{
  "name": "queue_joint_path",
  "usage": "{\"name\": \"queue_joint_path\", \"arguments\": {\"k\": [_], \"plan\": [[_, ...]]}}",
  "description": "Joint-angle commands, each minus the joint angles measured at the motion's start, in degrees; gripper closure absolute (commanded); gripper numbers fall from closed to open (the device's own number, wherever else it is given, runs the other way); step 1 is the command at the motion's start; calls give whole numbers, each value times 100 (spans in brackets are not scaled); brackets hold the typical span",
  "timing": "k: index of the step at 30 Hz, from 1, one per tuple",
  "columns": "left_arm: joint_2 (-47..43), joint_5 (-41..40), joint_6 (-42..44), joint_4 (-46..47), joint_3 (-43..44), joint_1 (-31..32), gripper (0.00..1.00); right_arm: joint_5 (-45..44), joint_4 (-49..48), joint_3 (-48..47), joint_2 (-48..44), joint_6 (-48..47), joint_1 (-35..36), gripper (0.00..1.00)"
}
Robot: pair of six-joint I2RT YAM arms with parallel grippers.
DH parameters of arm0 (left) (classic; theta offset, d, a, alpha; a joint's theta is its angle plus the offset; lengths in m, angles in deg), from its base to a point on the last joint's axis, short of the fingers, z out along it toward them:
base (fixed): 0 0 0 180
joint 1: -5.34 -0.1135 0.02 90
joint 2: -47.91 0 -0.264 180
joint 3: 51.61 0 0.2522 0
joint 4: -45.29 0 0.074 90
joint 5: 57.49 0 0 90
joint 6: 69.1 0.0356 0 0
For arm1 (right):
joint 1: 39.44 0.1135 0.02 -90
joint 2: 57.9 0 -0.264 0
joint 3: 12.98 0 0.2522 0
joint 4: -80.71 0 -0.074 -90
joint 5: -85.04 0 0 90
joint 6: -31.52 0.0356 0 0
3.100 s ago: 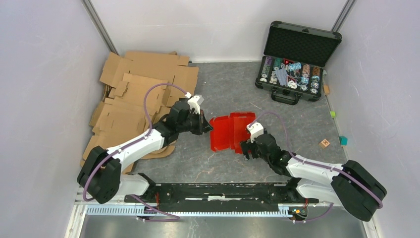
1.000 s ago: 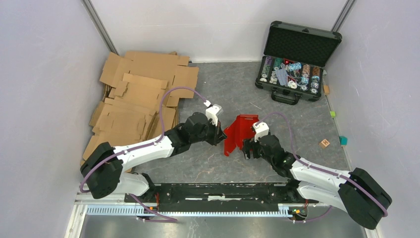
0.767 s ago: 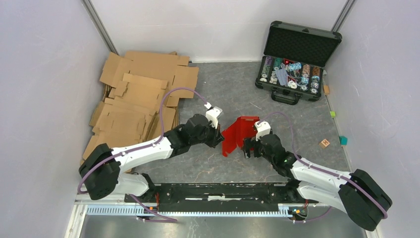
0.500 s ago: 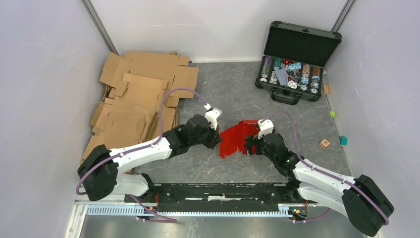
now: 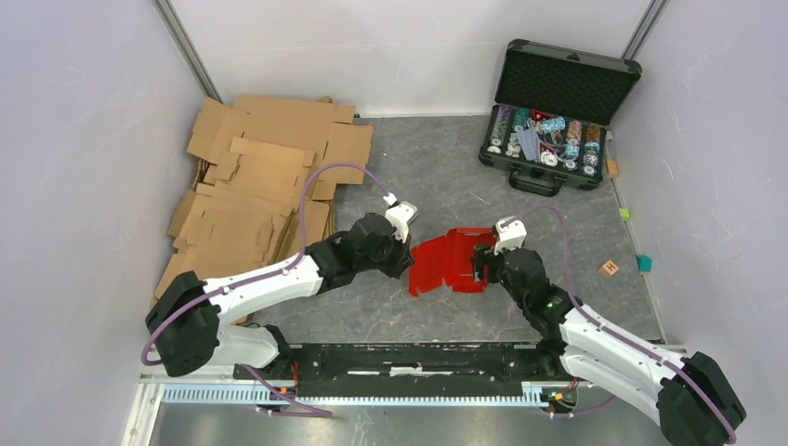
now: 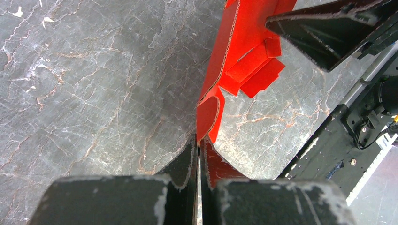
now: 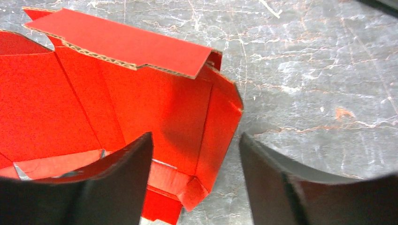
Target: Fold the paper box
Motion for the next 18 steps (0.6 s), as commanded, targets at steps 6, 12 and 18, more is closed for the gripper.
{"name": "queue_joint_path", "arguments": {"k": [6, 12, 18], "plan": [[-204, -121, 222, -110, 238, 35, 97, -240, 133, -140, -58, -123, -13, 58], [-255, 53, -234, 110, 184, 36, 98, -39, 29, -159, 45, 20, -13, 77], [-285, 577, -760, 610, 97, 35, 98, 72, -351, -164, 206, 401, -12, 84]]}}
